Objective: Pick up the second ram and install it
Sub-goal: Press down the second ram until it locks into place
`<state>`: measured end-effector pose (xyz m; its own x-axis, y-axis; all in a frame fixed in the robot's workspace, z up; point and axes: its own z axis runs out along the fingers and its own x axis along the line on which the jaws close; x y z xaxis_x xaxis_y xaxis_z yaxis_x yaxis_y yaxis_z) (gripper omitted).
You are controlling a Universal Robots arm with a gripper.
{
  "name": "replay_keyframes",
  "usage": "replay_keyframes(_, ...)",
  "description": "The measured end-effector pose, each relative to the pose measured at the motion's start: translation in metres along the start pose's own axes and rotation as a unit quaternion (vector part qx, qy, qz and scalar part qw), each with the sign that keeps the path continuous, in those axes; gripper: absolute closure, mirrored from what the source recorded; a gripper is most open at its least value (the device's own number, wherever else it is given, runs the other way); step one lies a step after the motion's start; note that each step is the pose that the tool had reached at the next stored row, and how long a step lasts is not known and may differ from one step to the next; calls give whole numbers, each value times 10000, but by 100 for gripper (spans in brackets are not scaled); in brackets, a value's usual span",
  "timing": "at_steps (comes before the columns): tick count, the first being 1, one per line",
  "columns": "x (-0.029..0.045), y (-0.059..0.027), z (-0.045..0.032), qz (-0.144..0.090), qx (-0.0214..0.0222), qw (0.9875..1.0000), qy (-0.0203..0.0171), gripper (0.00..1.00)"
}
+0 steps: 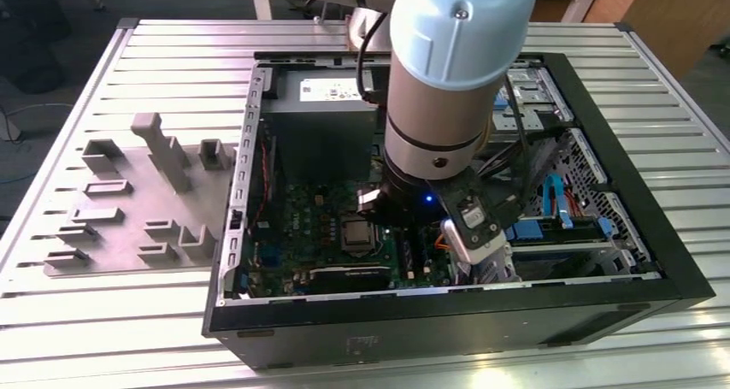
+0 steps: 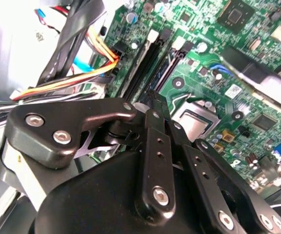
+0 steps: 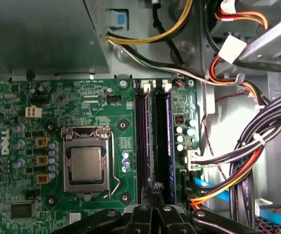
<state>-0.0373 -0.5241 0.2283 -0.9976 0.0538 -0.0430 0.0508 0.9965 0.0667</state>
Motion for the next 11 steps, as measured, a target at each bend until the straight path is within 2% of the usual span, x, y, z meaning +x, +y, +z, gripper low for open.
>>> replay_keyframes(11, 1, -53, 78, 0, 5, 10000, 1, 89)
